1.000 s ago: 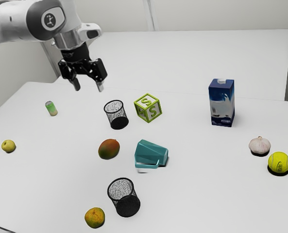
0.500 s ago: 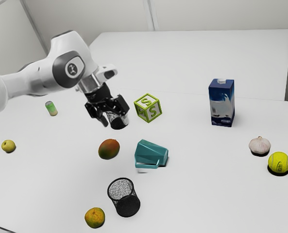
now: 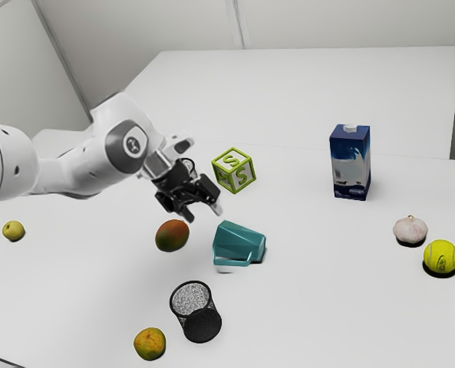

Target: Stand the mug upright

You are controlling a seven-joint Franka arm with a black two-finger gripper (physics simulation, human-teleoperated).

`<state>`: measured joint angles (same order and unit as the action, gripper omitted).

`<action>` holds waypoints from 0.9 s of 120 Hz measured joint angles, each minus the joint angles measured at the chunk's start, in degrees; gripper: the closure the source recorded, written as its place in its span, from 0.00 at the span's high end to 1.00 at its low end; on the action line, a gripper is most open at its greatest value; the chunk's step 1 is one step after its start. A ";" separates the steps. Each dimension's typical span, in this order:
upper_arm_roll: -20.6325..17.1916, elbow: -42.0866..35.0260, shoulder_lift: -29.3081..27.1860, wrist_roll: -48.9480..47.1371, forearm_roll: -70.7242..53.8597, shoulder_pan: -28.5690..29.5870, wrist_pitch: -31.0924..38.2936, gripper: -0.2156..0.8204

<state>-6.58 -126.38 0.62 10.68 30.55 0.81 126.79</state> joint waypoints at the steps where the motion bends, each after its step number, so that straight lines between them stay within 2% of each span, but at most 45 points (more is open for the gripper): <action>1: 0.00 -0.10 0.07 0.16 0.26 -0.01 0.12 0.77; 44: -0.07 -2.88 3.01 8.50 12.17 -0.84 4.66 0.77; 94: -0.17 -5.80 5.96 25.54 36.84 -0.60 7.12 0.77; 108: -0.18 -5.98 6.42 30.62 41.96 -0.62 6.95 0.71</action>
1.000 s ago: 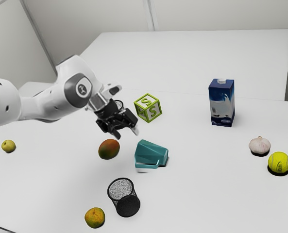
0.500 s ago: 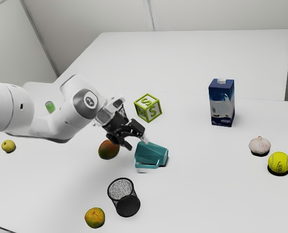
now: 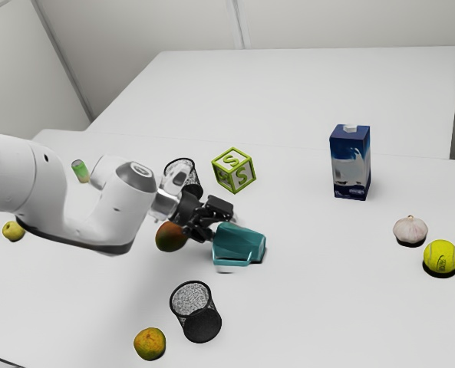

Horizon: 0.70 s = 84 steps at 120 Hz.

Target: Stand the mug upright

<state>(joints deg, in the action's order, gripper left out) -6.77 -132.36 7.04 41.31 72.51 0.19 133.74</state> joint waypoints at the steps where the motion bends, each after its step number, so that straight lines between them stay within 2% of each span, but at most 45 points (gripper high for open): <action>1: 0.00 0.00 0.02 0.34 0.27 0.00 -0.01 0.70; 24: 0.00 -0.03 0.10 6.91 3.41 -0.07 -0.17 0.34; 37: -0.01 -0.02 -0.05 9.80 4.00 -0.09 -0.17 0.19; 58: -0.05 -0.03 -1.55 13.48 4.23 -0.31 0.03 0.09; 84: -0.03 0.44 -4.55 16.67 3.84 -0.77 0.07 0.06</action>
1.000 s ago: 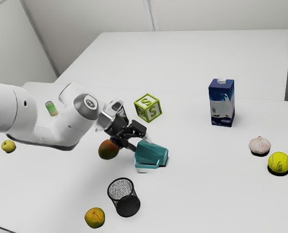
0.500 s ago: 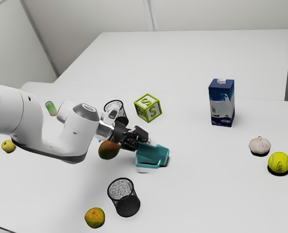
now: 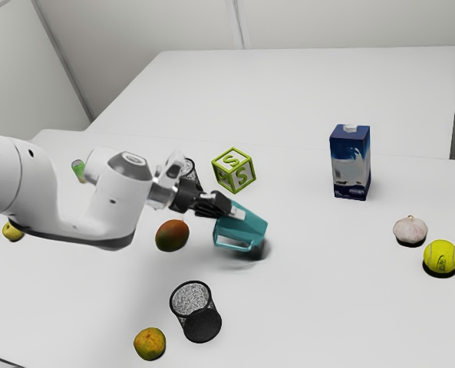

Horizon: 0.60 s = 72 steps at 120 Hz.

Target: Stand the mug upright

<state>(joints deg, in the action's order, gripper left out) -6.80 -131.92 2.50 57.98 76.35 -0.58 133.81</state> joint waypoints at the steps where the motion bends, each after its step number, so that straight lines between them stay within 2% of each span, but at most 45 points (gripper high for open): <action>1: -0.01 0.05 -0.09 0.09 -0.06 0.00 0.00 0.06; 17: -0.21 0.93 -1.53 0.60 -3.82 -0.04 -0.02 0.05; 32: -0.72 3.06 -2.34 -1.72 -13.88 0.30 -0.52 0.05; 49: 0.42 5.82 -2.75 -6.43 -26.62 -0.97 -2.45 0.04; 72: -0.38 8.35 -3.25 -14.78 -42.79 -0.50 -5.16 0.04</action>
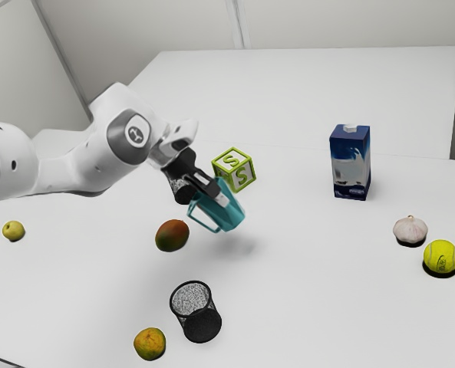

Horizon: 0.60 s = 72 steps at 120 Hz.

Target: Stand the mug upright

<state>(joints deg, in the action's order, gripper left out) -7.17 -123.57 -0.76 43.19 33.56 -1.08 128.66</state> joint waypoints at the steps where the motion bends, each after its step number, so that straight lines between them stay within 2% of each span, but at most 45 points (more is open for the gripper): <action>1: -0.03 0.08 -0.01 -0.37 -0.59 0.01 -0.11 0.04; 39: -0.93 0.42 0.01 -14.19 -18.91 0.00 -1.41 0.04; 72: -2.15 -0.45 0.79 -24.34 -27.63 0.36 1.22 0.04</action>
<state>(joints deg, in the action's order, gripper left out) -9.33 -124.02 0.04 18.85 5.92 -0.72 129.88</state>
